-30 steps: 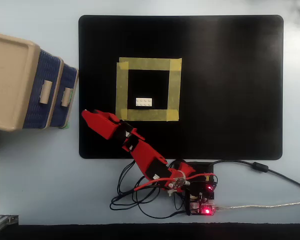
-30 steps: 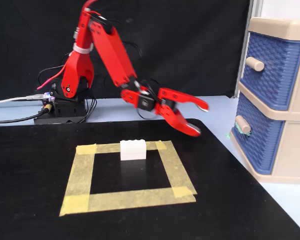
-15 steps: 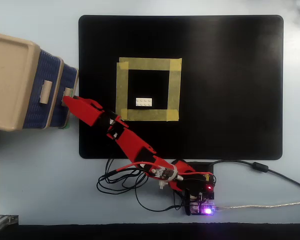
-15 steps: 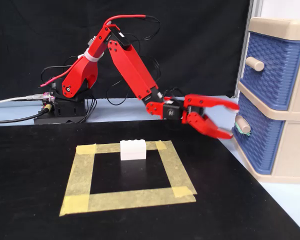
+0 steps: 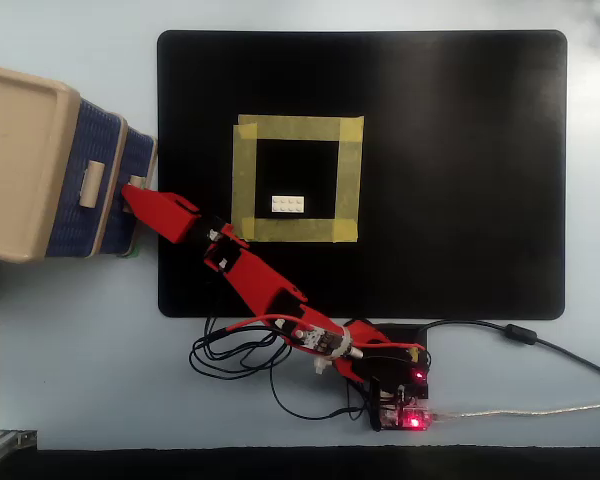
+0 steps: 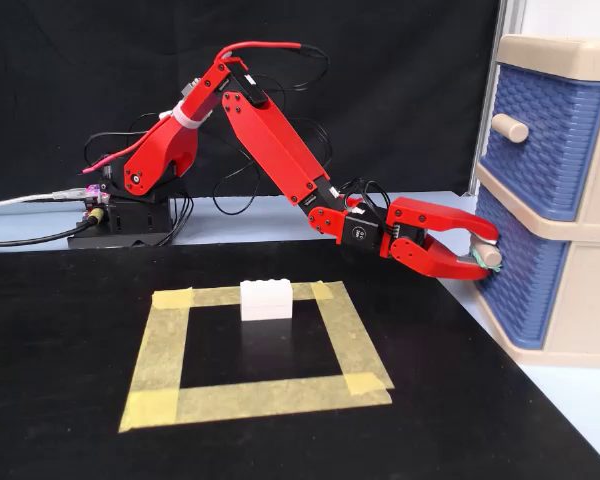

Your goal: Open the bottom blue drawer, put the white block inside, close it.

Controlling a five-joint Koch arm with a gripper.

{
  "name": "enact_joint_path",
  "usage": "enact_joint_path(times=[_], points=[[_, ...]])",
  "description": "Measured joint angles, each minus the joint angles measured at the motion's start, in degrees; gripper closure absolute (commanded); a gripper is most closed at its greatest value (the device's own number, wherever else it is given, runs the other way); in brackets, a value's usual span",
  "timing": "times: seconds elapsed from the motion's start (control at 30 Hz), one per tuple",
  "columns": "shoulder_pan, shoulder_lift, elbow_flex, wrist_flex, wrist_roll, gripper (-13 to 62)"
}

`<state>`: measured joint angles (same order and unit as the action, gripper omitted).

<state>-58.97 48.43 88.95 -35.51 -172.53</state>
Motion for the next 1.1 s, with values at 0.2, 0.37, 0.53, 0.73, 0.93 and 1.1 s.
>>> enact_joint_path(times=[0.2, 0.37, 0.53, 0.73, 0.93, 1.1], points=[[2.9, 13.1, 22.15, -0.18, -0.18, 57.4], [6.06, 27.33, 41.92, -0.09, -0.62, 50.0], [5.98, 27.77, 42.01, -0.09, -0.7, 15.5], [6.59, 45.35, 42.89, 23.64, 8.88, 15.7], [7.12, 65.48, 5.71, 96.77, 25.58, 15.8], [9.14, 52.82, -22.5, 132.01, 58.18, 15.8]])
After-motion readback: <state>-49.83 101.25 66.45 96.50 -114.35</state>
